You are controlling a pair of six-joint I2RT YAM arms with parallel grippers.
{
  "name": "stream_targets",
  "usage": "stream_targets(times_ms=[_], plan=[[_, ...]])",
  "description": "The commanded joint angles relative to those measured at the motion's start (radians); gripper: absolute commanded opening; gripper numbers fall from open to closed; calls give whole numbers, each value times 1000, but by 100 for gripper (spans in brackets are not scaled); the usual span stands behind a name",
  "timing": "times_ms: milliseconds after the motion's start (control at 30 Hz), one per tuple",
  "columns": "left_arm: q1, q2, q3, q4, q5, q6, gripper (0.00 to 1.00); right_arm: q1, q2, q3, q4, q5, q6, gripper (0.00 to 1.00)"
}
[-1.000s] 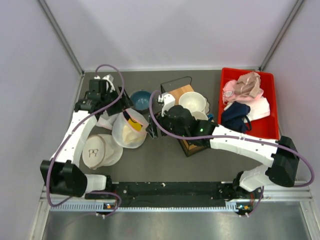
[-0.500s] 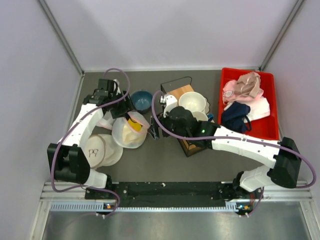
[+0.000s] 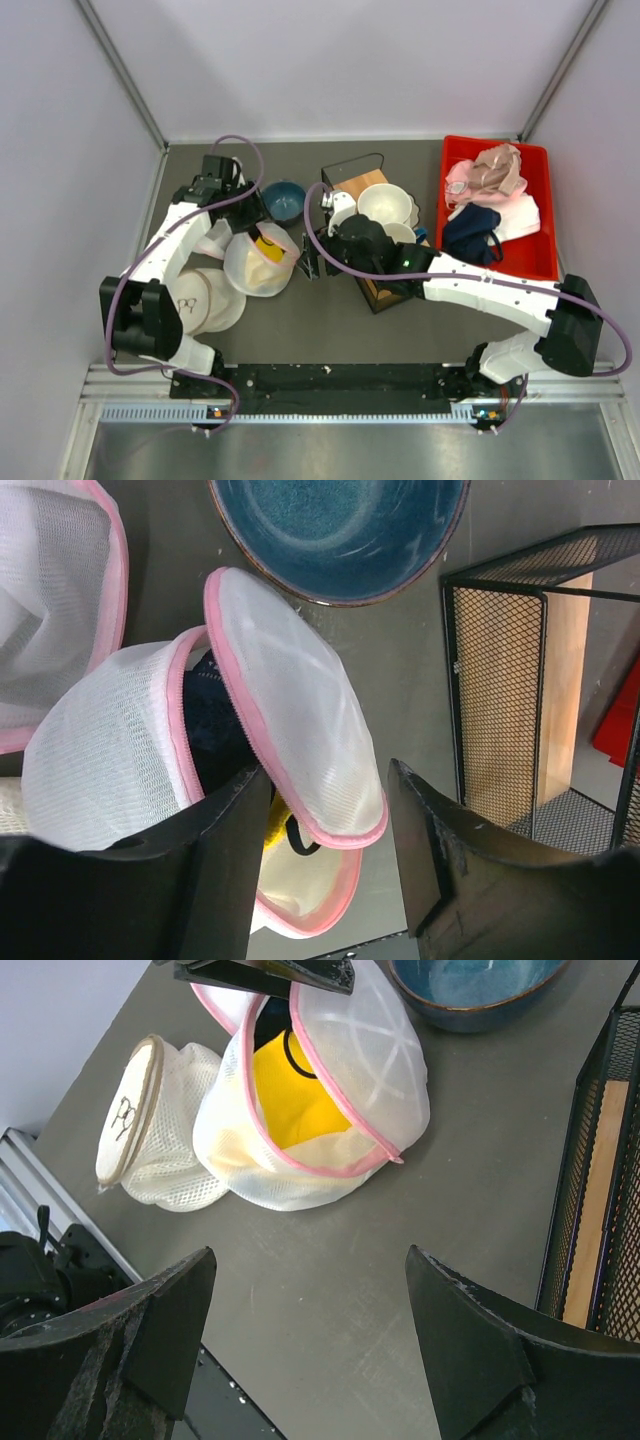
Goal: Unzip the laundry bag and remove the bra
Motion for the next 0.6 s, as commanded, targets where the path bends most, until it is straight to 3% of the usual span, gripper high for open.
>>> stream_targets(times_ms=[0,133,233,567], plan=[[-6,18,41,36,-26,0,41,-7,-32,-7,23,2,7,78],[-7,57,59,16,-39,19,0,-8,-24,-1,22,-8,6,78],[-7,46,130,-71,-71,33,0,-8,-35,1,7,11,1,78],[-26,-247,340,-166,-28,-45,0,33,-75,96,-20,109,-36,76]])
